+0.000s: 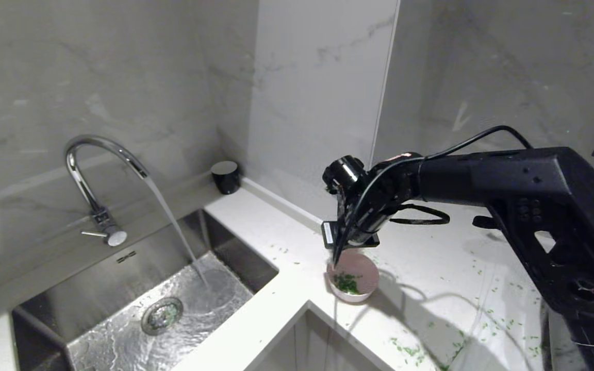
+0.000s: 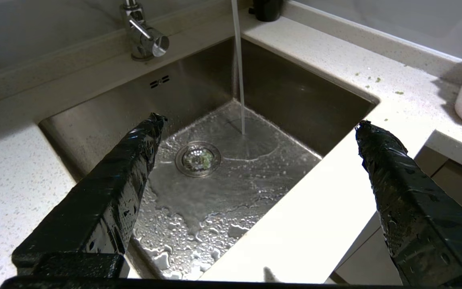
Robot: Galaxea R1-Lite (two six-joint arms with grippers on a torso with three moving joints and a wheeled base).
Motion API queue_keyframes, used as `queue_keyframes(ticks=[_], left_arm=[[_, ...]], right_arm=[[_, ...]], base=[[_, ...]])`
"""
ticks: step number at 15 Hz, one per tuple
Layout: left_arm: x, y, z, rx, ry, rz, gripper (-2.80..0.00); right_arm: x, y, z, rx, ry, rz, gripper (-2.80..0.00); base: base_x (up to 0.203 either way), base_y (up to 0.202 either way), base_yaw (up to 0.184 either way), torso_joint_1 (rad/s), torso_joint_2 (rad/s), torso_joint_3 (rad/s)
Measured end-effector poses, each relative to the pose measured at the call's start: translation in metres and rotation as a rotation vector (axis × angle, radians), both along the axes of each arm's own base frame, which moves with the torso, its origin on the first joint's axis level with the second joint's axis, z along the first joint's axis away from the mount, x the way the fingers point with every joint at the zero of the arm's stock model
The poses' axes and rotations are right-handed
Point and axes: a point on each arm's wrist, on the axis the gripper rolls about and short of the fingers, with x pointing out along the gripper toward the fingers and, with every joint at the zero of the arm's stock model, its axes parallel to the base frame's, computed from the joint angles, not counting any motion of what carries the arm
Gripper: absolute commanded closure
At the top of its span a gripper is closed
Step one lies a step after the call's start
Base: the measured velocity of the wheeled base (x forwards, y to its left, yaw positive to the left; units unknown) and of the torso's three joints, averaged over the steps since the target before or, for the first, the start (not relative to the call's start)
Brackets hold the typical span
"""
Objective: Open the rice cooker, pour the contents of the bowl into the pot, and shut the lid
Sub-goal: Pick up the bowl on the table
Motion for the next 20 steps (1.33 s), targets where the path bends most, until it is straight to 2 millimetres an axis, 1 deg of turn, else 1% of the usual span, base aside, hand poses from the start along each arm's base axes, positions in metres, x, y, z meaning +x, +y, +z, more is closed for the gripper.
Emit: queue_keyframes(ticks=[2, 3, 5, 7, 9, 11, 14, 16, 17, 20], left_arm=[[0.0, 0.0, 0.0, 0.001, 0.002, -0.002, -2.8], [0.0, 0.0, 0.0, 0.001, 0.002, -0.002, -2.8], [0.0, 0.0, 0.0, 0.0, 0.002, -0.001, -2.8], [0.0, 0.0, 0.0, 0.005, 0.004, -0.001, -2.8], [0.0, 0.0, 0.0, 0.006, 0.005, -0.001, -2.8], [0.0, 0.0, 0.0, 0.006, 0.005, -0.003, -2.8], [0.0, 0.0, 0.0, 0.006, 0.005, -0.003, -2.8], [0.0, 0.0, 0.0, 0.003, 0.003, -0.004, -2.8], [0.0, 0.0, 0.0, 0.003, 0.002, -0.004, -2.8], [0.0, 0.0, 0.0, 0.0, 0.0, -0.002, -2.8]], right_arm=[[-0.007, -0.015, 0.026, 0.0, -0.05, -0.034, 0.0], [-0.014, -0.022, 0.041, 0.008, -0.071, -0.043, 0.0], [-0.036, -0.038, 0.069, 0.025, -0.109, -0.053, 0.0], [-0.064, -0.053, 0.09, 0.047, -0.149, -0.064, 0.0], [-0.096, -0.071, 0.11, 0.075, -0.206, -0.084, 0.0], [-0.134, -0.093, 0.129, 0.092, -0.271, -0.108, 0.0], [-0.191, -0.128, 0.148, 0.063, -0.399, -0.131, 0.0], [-0.225, -0.15, 0.159, 0.037, -0.498, -0.151, 0.0], [-0.24, -0.16, 0.158, 0.006, -0.536, -0.158, 0.0], [-0.278, -0.191, 0.145, -0.113, -0.63, -0.206, 0.0]], base=[[0.0, 0.0, 0.0, 0.0, 0.0, 0.0], [0.0, 0.0, 0.0, 0.0, 0.0, 0.0], [0.0, 0.0, 0.0, 0.0, 0.0, 0.0], [0.0, 0.0, 0.0, 0.0, 0.0, 0.0], [0.0, 0.0, 0.0, 0.0, 0.0, 0.0], [0.0, 0.0, 0.0, 0.0, 0.0, 0.0], [0.0, 0.0, 0.0, 0.0, 0.0, 0.0], [0.0, 0.0, 0.0, 0.0, 0.0, 0.0], [0.0, 0.0, 0.0, 0.0, 0.0, 0.0], [0.0, 0.0, 0.0, 0.0, 0.0, 0.0]])
